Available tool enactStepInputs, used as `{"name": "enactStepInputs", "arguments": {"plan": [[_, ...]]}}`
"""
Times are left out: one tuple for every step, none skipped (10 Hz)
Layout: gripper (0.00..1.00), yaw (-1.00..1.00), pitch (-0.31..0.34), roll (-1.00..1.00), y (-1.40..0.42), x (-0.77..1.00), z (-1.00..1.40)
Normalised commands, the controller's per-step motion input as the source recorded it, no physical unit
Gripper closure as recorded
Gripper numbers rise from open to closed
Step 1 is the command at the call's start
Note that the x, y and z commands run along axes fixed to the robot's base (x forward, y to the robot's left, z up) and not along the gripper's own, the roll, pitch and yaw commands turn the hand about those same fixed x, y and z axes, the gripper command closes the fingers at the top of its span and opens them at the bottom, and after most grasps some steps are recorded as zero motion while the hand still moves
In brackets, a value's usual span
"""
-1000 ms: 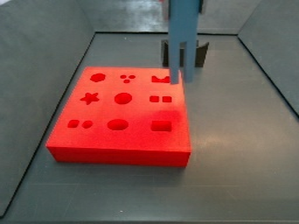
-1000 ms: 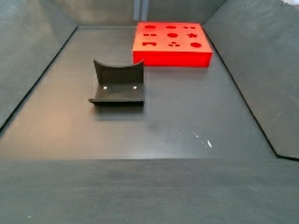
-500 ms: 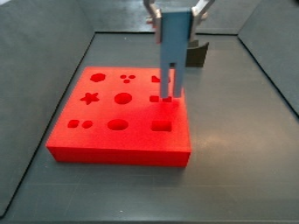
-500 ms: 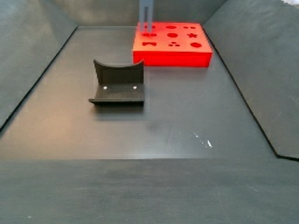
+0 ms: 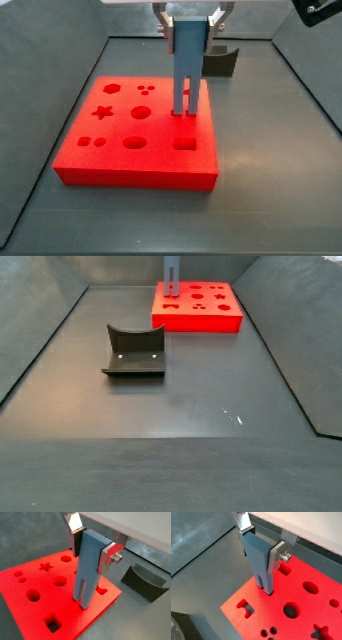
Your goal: Insert the double-square object.
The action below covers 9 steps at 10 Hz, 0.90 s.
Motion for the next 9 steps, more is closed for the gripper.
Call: {"name": "enactStepInputs", "arguments": {"plan": [[1.00, 0.00, 0.000, 0.02, 0.00, 0.00, -0.11], [1.00, -0.01, 0.000, 0.01, -0.01, 0.00, 0.00], [1.00, -0.21, 0.000, 0.10, -0.10, 0.03, -0.13], [1.00, -0.20, 0.000, 0.09, -0.02, 0.00, -0.09], [1.00, -0.11, 0.000, 0.04, 0.00, 0.00, 0.00], [1.00, 0.00, 0.000, 0.00, 0.00, 0.00, -0.03], [1.00, 0.04, -0.067, 0.13, 0.00, 0.04, -0.52], [1.00, 0.12, -0.160, 0.31, 0.00, 0.05, -0.51], [1.00, 0.07, -0.124, 0.38, -0.03, 0.05, -0.42]]}}
